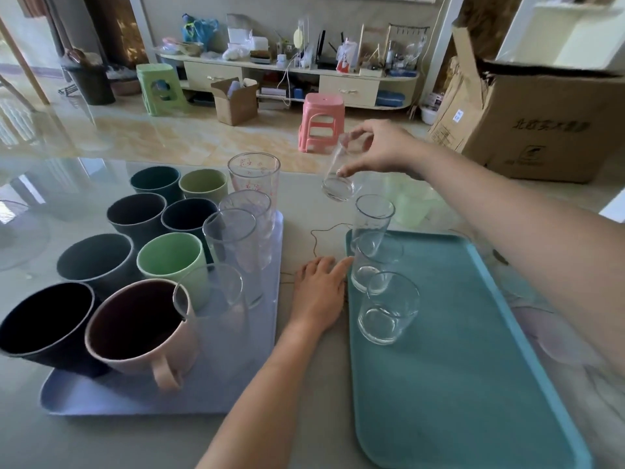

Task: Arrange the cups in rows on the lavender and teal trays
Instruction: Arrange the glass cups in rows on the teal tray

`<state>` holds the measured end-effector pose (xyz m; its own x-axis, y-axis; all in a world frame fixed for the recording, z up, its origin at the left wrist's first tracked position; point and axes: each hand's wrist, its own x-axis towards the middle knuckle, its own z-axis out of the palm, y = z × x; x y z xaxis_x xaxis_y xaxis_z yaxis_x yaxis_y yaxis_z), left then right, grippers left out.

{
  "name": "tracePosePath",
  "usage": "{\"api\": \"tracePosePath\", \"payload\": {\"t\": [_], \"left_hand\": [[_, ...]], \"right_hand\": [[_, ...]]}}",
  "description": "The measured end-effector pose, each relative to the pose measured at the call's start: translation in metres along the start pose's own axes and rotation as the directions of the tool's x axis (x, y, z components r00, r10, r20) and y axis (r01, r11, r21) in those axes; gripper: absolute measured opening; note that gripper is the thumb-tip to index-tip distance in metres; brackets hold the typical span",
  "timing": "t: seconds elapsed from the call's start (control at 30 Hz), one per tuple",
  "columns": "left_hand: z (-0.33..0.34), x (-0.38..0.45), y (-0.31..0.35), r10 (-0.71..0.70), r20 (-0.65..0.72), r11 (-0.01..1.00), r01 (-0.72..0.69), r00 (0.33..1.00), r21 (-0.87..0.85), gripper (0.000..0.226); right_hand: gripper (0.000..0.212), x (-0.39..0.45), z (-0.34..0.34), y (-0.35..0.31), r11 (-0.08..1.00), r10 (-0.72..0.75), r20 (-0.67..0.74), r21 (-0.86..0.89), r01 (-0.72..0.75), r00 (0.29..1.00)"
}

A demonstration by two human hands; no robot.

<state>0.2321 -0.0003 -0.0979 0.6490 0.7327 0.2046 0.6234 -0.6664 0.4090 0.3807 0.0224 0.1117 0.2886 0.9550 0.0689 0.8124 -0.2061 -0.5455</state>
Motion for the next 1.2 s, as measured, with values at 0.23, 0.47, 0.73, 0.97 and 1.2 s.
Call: {"api": "tracePosePath", "payload": {"t": [0.23,0.47,0.73,0.97,1.2], "left_hand": [[-0.004,-0.057,0.002,0.014,0.113,0.997,-0.005,0.993,-0.082,0.058],[-0.014,-0.098,0.005,0.026,0.195,1.0,-0.026,0.98,-0.002,0.087],[-0.02,-0.113,0.007,0.035,0.229,0.999,-0.031,0.973,-0.019,0.089],[-0.021,-0.112,0.009,0.03,0.208,0.999,-0.024,0.978,-0.034,0.089],[-0.019,-0.11,0.008,0.03,0.197,0.999,-0.024,0.98,-0.033,0.085]], "right_hand": [[0.078,-0.111,-0.044,-0.016,0.986,0.052,-0.119,0.166,-0.032,0.992],[0.077,-0.218,-0.036,-0.012,0.978,0.087,-0.108,0.2,-0.064,0.99],[0.09,-0.282,0.035,0.013,0.968,0.124,-0.003,0.221,-0.121,0.992],[0.101,-0.281,0.084,0.039,0.958,0.145,-0.034,0.254,-0.132,0.989],[0.105,-0.282,0.106,0.048,0.973,0.109,-0.033,0.207,-0.1,0.993]]}}
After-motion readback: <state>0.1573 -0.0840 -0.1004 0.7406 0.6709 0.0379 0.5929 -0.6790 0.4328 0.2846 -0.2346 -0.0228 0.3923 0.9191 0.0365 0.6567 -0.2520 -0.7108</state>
